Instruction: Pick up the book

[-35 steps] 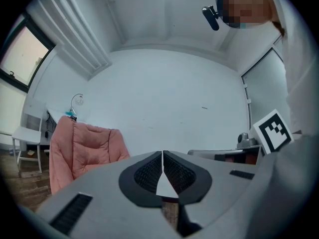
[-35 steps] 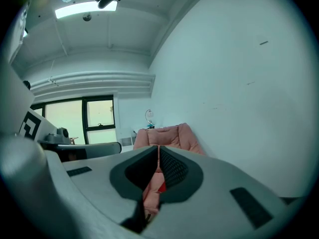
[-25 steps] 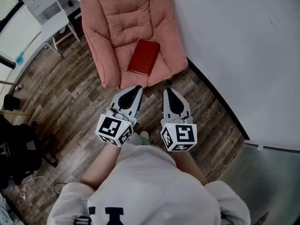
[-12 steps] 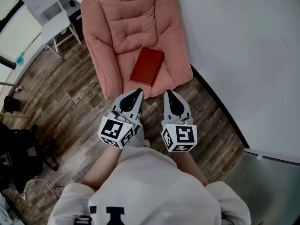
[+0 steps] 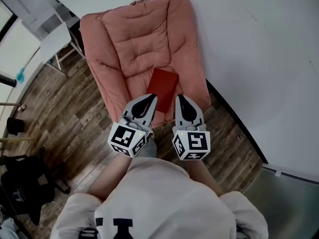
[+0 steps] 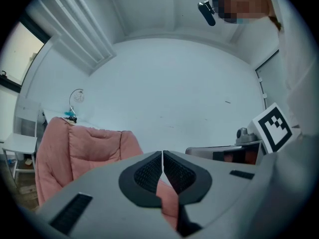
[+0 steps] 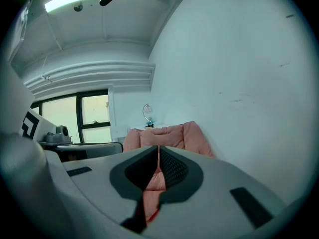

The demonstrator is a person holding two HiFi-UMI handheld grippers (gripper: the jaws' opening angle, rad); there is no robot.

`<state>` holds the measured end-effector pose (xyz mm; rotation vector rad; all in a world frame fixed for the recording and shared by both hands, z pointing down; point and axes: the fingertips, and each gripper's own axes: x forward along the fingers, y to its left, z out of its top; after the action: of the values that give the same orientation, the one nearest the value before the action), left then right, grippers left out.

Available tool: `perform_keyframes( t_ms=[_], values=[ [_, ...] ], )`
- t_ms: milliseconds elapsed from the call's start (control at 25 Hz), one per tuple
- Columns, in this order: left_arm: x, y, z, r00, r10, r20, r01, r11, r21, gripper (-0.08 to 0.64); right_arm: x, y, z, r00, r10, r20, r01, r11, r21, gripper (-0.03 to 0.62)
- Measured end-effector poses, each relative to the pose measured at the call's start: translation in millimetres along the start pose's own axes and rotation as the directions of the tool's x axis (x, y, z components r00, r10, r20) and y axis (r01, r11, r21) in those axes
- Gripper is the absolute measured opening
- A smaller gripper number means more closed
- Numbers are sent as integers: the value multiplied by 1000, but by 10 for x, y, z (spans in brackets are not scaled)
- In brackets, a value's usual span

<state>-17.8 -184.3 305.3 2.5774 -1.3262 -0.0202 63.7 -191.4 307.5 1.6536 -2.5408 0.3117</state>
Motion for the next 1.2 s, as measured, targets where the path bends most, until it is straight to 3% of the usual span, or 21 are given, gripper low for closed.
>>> perform_keyframes(
  t_ms=[280,560,920,1000,1080,1200],
  values=[
    [305,246,106,1000,-18,-12,18,1000,-5,11,333,-86,84,1000,-15,-12,15,1000,13,31],
    [426,296,53,1000,6,-26,-7,1000,-30,11,486,-127,94,999,27,-30,-27,1000,4,31],
    [602,379,-197,996,1,-89,-1,1000,-9,16,631,-298,-205,996,26,-80,-26,1000,6,31],
    [648,422,-341,992,-2,-128,-3,999,-38,119,675,-325,-356,993,37,-115,-35,999,17,41],
    [679,492,-496,984,4,-177,-14,998,-58,238,738,-319,-543,984,65,-168,-59,997,42,209],
    [682,620,-693,975,24,-223,-38,997,-60,249,802,-329,-802,971,79,-227,-66,996,64,230]
  ],
)
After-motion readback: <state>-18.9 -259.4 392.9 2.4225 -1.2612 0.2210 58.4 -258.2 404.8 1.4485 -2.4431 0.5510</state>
